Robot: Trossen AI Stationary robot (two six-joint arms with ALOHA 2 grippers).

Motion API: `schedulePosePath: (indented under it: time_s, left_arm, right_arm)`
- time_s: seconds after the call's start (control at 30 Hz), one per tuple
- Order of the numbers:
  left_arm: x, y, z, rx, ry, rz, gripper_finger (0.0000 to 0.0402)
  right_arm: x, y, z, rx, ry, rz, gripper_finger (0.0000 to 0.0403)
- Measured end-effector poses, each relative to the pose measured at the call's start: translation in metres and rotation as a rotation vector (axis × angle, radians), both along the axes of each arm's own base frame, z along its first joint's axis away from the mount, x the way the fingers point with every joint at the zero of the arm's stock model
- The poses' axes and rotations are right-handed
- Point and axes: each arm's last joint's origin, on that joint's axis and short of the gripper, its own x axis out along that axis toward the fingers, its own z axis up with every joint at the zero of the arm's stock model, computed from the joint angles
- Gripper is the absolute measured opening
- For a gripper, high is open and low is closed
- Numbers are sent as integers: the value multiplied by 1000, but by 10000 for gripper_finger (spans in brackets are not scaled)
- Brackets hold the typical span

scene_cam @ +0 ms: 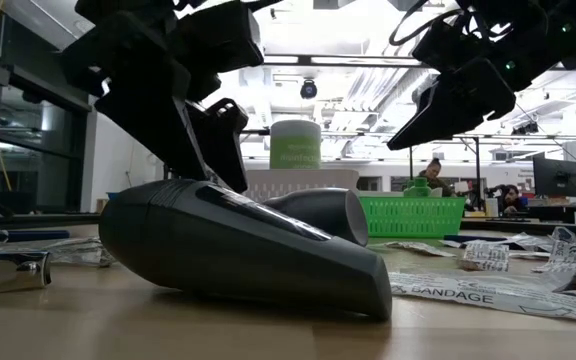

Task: Pick & Place Travel size toiletries
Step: Put the black deodorant into the large white bin

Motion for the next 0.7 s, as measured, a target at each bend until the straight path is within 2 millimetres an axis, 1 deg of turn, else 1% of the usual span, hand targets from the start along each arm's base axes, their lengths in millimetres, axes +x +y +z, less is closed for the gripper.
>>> schedulePosePath:
  time_s: [0.13, 0.4, 0.7]
  left_arm:
    - [0, 0, 0, 4, 2, 2, 348]
    - [6, -3, -20, 5, 50, -8, 342]
    - [5, -2, -22, 12, 67, -5, 341]
  right_arm:
    - [0, 0, 0, 2, 0, 2, 169]
    - [0, 0, 0, 1, 4, 3, 169]
    - [-1, 0, -1, 3, 11, 5, 169]
